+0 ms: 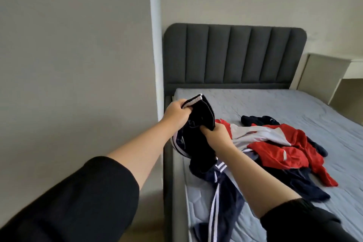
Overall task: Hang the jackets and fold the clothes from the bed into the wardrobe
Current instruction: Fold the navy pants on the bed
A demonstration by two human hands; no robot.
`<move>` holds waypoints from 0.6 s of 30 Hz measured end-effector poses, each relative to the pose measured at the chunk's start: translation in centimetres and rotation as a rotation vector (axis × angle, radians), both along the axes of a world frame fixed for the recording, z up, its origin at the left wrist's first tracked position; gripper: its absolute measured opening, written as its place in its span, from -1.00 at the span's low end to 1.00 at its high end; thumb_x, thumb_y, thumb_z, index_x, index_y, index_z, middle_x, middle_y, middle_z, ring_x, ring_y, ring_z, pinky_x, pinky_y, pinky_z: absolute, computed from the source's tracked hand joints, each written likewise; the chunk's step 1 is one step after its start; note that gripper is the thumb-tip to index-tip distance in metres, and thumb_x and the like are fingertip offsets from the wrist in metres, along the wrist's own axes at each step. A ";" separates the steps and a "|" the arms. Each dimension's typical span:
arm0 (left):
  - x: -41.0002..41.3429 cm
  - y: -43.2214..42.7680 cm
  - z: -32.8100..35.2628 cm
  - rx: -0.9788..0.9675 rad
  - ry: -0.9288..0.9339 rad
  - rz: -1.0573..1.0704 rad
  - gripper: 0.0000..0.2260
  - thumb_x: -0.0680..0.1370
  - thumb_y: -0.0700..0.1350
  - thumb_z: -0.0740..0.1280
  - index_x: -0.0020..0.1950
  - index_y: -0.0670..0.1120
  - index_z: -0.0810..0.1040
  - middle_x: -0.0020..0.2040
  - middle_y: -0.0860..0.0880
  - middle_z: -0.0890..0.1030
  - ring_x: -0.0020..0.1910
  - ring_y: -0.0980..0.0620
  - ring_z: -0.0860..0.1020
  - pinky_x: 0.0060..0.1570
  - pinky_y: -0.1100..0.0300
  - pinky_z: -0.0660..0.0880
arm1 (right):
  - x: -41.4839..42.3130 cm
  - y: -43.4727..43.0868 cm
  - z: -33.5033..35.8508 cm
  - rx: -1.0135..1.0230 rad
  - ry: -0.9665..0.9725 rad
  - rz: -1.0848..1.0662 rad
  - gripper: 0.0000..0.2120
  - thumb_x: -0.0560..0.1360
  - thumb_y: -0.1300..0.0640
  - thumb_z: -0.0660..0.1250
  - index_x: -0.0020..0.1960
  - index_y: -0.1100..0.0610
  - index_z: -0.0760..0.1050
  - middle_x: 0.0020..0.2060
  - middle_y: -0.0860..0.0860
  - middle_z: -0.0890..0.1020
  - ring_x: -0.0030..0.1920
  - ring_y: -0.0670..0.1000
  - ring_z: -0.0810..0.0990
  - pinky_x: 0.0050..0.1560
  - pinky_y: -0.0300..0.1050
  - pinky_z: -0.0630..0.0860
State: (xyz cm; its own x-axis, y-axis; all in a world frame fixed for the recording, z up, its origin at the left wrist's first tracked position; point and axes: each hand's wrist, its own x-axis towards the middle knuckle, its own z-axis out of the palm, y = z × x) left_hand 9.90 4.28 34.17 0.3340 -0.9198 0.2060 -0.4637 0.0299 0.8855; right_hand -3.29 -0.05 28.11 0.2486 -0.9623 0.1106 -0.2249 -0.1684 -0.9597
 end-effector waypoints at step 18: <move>29.6 24.4 11.0 -0.224 0.473 0.482 -0.74 0.58 0.07 0.28 0.12 -0.08 0.56 0.09 -0.15 0.64 0.08 -0.09 0.62 0.15 0.03 0.51 | 34.9 19.0 14.3 0.138 -0.157 0.775 -0.93 0.52 0.24 0.35 -0.14 0.20 0.54 -0.23 0.11 0.64 -0.27 0.03 0.63 -0.30 -0.18 0.58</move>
State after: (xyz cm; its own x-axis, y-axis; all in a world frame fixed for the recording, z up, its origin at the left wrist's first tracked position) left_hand 39.55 28.69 45.12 0.7935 -0.5995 0.1049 -0.0381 0.1231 0.9917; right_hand 31.63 18.94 42.44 0.8429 -0.5301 0.0924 0.0468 -0.0990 -0.9940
